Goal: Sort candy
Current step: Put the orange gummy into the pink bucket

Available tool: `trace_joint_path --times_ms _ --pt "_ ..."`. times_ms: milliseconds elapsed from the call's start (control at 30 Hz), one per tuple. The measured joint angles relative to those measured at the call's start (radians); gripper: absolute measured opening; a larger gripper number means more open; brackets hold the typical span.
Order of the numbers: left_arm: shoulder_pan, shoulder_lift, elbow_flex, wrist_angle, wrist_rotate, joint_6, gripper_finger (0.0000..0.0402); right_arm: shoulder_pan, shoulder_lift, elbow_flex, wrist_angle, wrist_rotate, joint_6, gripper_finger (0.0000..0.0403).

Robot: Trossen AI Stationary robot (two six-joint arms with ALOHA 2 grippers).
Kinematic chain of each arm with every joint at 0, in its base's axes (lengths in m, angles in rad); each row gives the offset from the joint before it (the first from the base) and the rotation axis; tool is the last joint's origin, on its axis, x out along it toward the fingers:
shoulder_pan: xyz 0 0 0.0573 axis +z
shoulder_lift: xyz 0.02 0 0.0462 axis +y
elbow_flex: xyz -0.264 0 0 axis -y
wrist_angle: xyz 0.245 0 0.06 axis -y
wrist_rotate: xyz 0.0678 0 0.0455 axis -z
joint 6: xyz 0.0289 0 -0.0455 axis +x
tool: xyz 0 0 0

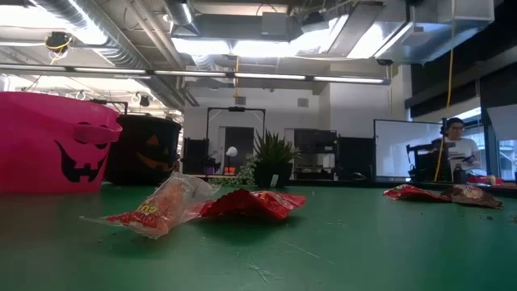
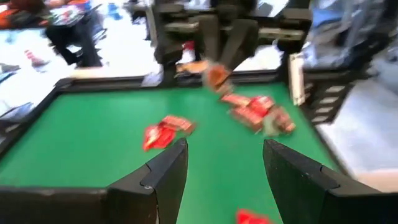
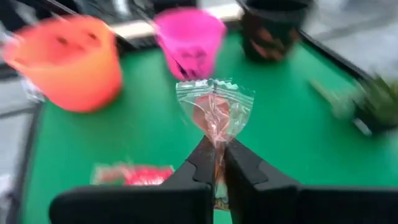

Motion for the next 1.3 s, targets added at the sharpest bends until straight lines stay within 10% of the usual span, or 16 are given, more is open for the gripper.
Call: trace_joint_path --times_ms 233,900,1300 --pt "-0.003 0.107 0.000 0.151 0.021 0.001 0.0198 -0.124 0.006 0.000 0.354 -0.223 -0.327 0.0023" --pt "-0.005 0.147 0.000 0.236 -0.057 0.020 0.0193 -0.244 0.169 0.001 0.619 -0.457 -0.421 0.0024" --pt "-0.030 0.088 0.003 0.075 -0.091 0.100 0.0013 -0.243 0.164 0.000 0.601 -0.451 -0.455 0.0071"
